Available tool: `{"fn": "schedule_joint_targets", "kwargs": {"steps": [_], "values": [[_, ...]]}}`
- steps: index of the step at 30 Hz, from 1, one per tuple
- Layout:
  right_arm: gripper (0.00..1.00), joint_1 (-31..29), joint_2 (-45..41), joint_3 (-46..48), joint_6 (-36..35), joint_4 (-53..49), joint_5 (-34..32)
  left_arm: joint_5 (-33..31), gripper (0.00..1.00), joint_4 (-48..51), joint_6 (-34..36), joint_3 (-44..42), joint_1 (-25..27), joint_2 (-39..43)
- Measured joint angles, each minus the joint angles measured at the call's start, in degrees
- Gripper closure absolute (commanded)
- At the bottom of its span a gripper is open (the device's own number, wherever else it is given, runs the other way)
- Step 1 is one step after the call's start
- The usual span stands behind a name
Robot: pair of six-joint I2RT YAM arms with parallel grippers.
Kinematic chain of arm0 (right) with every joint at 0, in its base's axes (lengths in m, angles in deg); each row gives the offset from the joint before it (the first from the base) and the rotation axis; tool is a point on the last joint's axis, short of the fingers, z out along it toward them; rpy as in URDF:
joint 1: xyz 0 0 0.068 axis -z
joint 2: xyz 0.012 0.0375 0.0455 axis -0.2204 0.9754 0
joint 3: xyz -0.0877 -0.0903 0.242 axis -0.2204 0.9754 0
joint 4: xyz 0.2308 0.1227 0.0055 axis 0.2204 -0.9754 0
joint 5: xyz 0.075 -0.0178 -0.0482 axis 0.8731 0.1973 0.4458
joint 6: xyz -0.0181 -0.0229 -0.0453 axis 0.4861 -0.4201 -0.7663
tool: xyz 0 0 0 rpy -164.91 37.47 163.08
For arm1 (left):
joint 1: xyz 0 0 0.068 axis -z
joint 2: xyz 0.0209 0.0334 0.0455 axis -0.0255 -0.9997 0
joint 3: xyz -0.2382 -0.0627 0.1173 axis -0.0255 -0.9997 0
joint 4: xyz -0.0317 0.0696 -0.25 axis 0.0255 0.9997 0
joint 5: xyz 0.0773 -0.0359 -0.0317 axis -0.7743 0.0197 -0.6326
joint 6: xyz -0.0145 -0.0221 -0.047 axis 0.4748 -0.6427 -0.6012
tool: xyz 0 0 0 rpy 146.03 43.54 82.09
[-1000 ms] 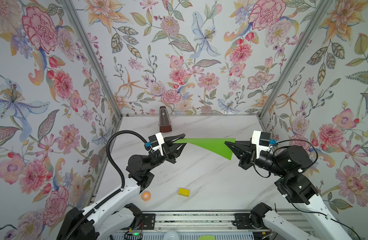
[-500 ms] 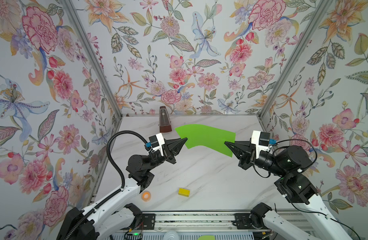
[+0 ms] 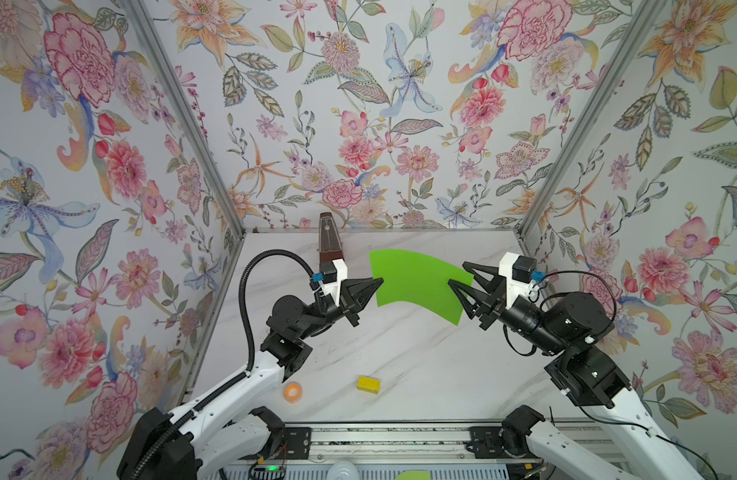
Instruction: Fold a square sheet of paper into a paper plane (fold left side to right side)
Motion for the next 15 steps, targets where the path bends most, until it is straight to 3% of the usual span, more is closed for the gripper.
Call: {"fn": "schedule_joint_targets", "kwargs": {"steps": [7,15], "values": [[0.26,0.0,3.4,2.7,0.9,-1.7,-8.4,2.7,1.00,10.4,-6.7,-0.2,0.0,-8.9],[0.24,0.1,14.6,4.5,8.0,-3.5,-9.4,2.8,1.00,20.2,-11.3,-2.4,-4.4,-20.8]]}}
